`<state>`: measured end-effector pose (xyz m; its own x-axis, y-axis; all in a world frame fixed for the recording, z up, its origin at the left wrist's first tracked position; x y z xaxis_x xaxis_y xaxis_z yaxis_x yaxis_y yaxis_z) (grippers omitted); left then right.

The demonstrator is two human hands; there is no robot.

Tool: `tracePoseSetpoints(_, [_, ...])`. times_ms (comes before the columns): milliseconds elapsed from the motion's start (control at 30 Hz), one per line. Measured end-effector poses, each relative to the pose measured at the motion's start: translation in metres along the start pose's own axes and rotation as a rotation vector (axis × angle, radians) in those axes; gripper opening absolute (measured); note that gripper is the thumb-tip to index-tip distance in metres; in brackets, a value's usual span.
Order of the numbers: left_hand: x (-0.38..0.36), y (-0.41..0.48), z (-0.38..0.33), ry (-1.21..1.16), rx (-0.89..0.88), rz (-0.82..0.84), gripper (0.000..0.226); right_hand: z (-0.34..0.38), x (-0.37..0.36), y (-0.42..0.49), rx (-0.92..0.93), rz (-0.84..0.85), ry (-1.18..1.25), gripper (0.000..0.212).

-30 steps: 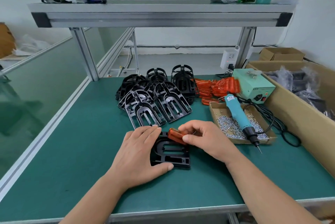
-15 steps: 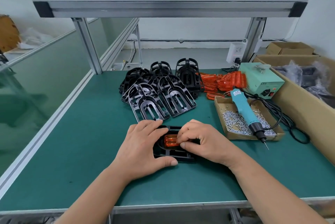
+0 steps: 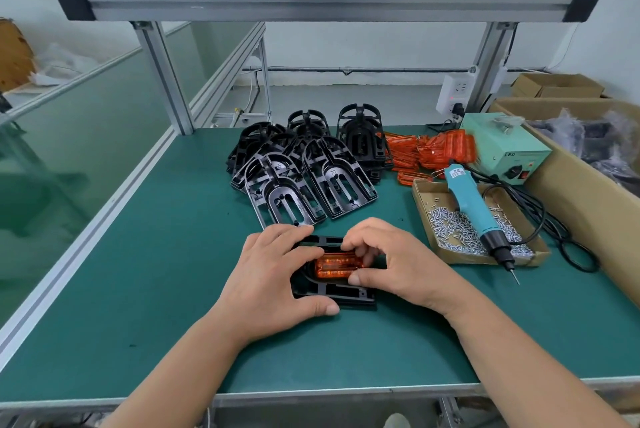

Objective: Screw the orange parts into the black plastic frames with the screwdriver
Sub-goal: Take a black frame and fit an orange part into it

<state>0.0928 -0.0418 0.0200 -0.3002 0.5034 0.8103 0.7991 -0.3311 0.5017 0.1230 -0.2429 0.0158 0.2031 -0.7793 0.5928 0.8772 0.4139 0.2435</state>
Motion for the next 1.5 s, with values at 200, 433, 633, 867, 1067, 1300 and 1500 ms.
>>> tracePoseSetpoints(200, [0.0,0.0,0.001,-0.03,-0.009,-0.018,0.088,-0.002,0.006,-0.002,-0.032,-0.005,-0.09,0.016])
tracePoseSetpoints(433, [0.0,0.0,0.002,-0.034,-0.012,-0.012,0.093,0.004,0.006,-0.009,0.016,0.006,-0.118,0.016])
tracePoseSetpoints(633, [0.001,0.0,0.0,-0.032,-0.018,-0.018,0.092,0.003,0.007,-0.009,0.022,-0.04,-0.137,0.019])
tracePoseSetpoints(867, [0.002,0.0,-0.002,-0.046,-0.022,-0.024,0.088,0.0,0.006,-0.009,0.007,-0.044,-0.189,0.03])
tracePoseSetpoints(1067, [0.002,-0.002,-0.001,-0.046,-0.022,-0.021,0.088,-0.002,0.005,-0.008,-0.003,-0.046,-0.204,0.033])
tracePoseSetpoints(1300, [0.001,-0.001,-0.001,-0.047,-0.013,0.009,0.09,-0.001,0.003,-0.008,-0.026,-0.029,-0.211,0.03])
tracePoseSetpoints(1500, [0.001,-0.001,-0.003,-0.042,-0.012,0.049,0.09,0.006,0.003,-0.012,0.037,-0.034,-0.247,0.027])
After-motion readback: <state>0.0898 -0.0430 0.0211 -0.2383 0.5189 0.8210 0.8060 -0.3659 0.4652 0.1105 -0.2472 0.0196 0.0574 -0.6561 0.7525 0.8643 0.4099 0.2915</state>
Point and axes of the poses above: each hand's wrist, its own y-axis towards the middle knuckle, its own x-axis out of the back of the hand, z = x × y, the point moved 7 cm from there along y, towards the middle knuckle, and after that the axes turned 9 degrees about -z, right-handed, at the moved point
